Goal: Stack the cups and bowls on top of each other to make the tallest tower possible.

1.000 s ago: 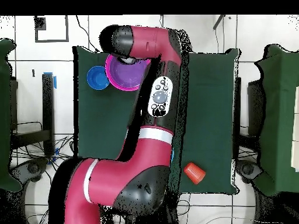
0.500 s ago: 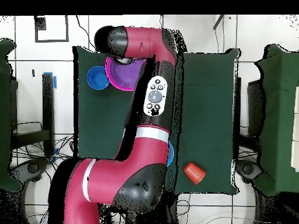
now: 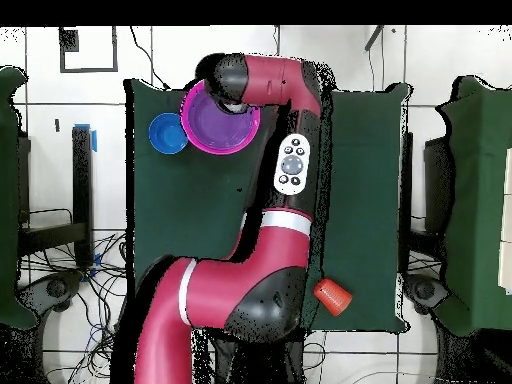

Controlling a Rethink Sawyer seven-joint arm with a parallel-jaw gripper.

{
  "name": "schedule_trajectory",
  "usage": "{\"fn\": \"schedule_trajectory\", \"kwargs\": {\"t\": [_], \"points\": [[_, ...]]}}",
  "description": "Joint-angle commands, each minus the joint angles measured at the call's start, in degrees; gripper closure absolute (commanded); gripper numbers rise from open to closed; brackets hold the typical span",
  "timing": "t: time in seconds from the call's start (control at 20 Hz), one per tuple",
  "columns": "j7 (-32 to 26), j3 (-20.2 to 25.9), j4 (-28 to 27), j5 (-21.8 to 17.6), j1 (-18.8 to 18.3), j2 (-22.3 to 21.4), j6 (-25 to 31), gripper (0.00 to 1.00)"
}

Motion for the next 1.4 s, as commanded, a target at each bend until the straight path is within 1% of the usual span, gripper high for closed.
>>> {"fn": "schedule_trajectory", "kwargs": {"t": [0.05,0.2,0.3,0.35,0.55,0.75,0.95,1.0,1.15,1.25,1.4], "points": [[-22.0,5.4,-1.2,-4.6,0.1,4.0,-1.8,0.00],[-30.7,5.1,-1.7,-7.6,1.1,2.6,-8.9,0.00],[-32.8,5.2,-1.6,-8.0,1.4,2.0,-9.8,0.00],[-32.8,5.5,-1.2,-7.8,1.5,1.7,-9.2,0.00],[-32.2,5.9,-1.5,-5.3,1.3,1.7,-3.8,0.00],[-32.4,6.0,0.1,-4.6,1.6,1.1,-4.2,0.00],[-34.2,6.5,-1.4,-3.7,1.1,2.3,-4.0,0.00],[-34.7,6.4,-2.6,-3.2,0.9,2.7,-3.3,0.00],[-35.5,6.4,-2.9,-3.0,0.9,2.7,-2.8,0.00],[-34.5,5.9,-2.6,-2.9,1.3,2.1,-1.6,0.00],[-31.0,4.9,0.9,-3.2,2.6,-0.8,0.0,0.00]]}}
